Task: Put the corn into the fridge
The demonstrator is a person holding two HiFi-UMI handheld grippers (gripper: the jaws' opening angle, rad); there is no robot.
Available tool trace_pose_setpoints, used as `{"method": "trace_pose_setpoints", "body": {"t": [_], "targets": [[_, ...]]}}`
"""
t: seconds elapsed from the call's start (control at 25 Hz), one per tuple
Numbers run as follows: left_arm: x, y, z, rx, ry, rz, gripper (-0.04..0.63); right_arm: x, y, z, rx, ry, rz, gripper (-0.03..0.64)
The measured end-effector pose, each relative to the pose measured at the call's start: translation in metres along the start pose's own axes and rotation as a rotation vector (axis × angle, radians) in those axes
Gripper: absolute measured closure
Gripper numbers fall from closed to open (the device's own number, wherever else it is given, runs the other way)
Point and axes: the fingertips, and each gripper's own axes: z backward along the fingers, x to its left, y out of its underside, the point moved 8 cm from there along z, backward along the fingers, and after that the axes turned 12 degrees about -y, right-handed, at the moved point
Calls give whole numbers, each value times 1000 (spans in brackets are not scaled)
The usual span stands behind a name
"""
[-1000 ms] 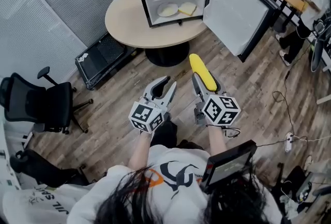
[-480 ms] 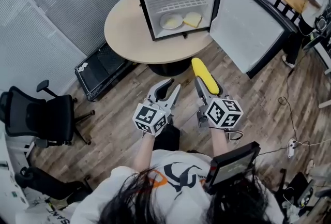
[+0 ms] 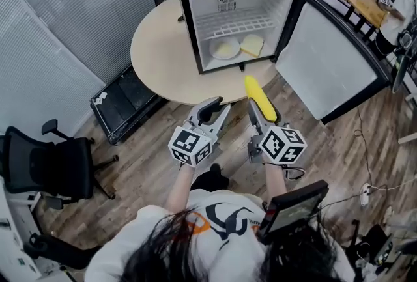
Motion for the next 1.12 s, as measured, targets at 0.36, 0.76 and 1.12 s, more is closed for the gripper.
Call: {"method": "trace_pose_setpoints", "body": {"t": [0.36, 0.76, 1.12], "targets": [[58, 1, -32, 13, 74, 17, 485, 3, 2, -61, -10, 48, -1, 365], [78, 19, -51, 46, 82, 85, 485, 0, 11, -82, 44, 59, -33, 365], [94, 22, -86, 56, 62, 84, 485, -31, -5, -112, 60, 41, 5, 365]]}}
